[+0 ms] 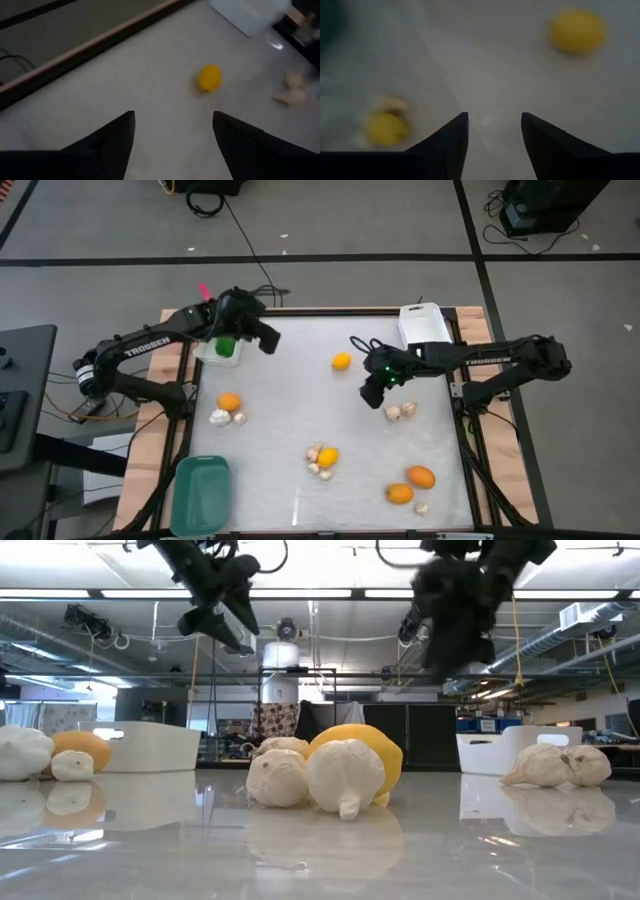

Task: Sort produce into baskets
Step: Put the yellow lemon into the right white bin

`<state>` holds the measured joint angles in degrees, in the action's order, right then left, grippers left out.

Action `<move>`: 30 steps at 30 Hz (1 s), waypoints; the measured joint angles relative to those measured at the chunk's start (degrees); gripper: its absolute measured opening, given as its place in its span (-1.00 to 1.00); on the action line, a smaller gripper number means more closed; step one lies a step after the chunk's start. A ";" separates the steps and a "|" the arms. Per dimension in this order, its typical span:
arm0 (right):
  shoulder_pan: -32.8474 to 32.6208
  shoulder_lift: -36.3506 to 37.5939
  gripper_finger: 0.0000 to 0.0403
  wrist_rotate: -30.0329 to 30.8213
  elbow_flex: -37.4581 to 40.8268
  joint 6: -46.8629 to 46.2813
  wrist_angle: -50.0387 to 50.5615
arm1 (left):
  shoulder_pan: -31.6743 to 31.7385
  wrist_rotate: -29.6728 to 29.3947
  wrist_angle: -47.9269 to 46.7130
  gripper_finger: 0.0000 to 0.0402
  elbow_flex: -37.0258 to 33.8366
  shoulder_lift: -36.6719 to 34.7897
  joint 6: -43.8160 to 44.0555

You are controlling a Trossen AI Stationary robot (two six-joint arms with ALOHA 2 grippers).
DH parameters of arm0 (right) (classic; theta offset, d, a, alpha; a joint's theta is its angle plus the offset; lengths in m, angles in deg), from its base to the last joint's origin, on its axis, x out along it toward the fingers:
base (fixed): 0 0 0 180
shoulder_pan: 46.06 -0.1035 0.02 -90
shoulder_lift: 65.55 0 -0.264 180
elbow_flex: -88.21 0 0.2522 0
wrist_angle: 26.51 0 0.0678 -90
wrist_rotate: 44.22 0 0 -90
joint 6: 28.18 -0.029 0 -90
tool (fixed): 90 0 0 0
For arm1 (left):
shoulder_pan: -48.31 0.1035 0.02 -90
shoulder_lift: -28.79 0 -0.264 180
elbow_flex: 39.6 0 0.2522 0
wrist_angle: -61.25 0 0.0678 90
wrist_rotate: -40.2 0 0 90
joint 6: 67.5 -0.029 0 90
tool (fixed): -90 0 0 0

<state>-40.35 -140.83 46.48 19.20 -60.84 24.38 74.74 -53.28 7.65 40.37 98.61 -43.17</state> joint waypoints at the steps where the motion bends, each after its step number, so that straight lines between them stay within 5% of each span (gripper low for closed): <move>1: 0.46 0.00 -0.03 0.74 -0.05 0.38 2.34 | -1.37 -0.37 0.28 0.35 0.00 0.24 0.02; 7: 2.52 -0.15 0.00 4.16 -0.10 -0.42 15.74 | -8.10 -0.69 3.65 0.35 0.00 2.96 0.06; 11: 1.81 -0.15 0.01 -0.92 -0.10 -3.17 19.24 | -13.15 1.82 6.57 0.35 0.00 6.13 0.31; 21: -13.09 1.22 0.01 -3.10 -0.08 -14.08 26.71 | -22.66 -1.00 8.35 0.35 0.00 15.64 2.05; 30: -25.56 1.25 0.01 -3.93 -0.08 -27.83 25.34 | -24.66 5.87 14.03 0.35 0.00 23.60 -1.66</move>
<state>-65.90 -139.59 42.55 19.12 -88.66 49.72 50.08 -47.41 21.68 40.37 122.20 -44.83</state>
